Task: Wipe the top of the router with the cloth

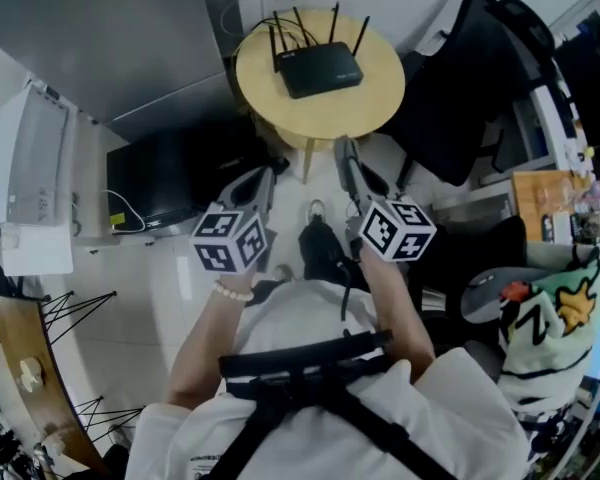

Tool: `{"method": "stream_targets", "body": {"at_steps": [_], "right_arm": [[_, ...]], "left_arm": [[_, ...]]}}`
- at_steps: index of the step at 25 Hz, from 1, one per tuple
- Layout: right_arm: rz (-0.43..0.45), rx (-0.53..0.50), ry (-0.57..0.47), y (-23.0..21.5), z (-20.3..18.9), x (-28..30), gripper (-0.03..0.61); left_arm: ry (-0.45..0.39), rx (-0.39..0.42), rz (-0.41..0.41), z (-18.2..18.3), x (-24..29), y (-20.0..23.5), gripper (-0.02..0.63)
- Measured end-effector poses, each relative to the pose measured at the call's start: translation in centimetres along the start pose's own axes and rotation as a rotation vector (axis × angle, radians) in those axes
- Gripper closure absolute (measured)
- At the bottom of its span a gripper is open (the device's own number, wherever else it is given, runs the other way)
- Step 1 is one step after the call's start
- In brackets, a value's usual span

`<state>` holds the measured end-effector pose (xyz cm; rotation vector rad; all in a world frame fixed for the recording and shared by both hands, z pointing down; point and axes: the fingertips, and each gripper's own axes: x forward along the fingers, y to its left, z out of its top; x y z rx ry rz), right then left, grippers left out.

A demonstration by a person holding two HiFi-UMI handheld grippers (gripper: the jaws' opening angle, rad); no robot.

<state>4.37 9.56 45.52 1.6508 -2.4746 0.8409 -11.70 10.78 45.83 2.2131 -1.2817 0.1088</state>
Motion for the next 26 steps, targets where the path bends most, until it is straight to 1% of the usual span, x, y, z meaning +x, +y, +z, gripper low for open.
{"method": "stream_targets", "body": {"at_steps": [3,8,13,15,17,21,26], "right_arm": [[0.013,-0.049,0.001,-0.1,1.3,-0.1,0.545],[0.024,-0.142,0.022,-0.8,2.9,1.2,0.546],[0.049,-0.196,0.022,-1.2,4.5,2.5,0.545],[0.058,-0.199,0.022,-1.5,5.0,2.8,0.545],[0.066,-0.180,0.024,-2.1,5.3,3.0,0.545],[0.076,-0.151,0.040,-2.6,4.8,3.6,0.546],[0.085,-0.154,0.053,-2.6,4.8,4.4,0.545]], "left_arm": [[-0.017,-0.007,-0.001,0.8,0.0,-1.1,0.618],[-0.059,0.003,0.028,3.5,1.6,-1.6,0.618],[-0.062,0.014,0.053,4.5,4.2,-1.6,0.618],[-0.054,0.017,0.060,4.6,5.1,-1.7,0.618],[-0.051,0.023,0.060,4.9,5.6,-1.8,0.618],[-0.045,0.029,0.061,5.1,5.8,-1.7,0.618],[-0.038,0.031,0.069,5.3,6.3,-1.0,0.618]]}}
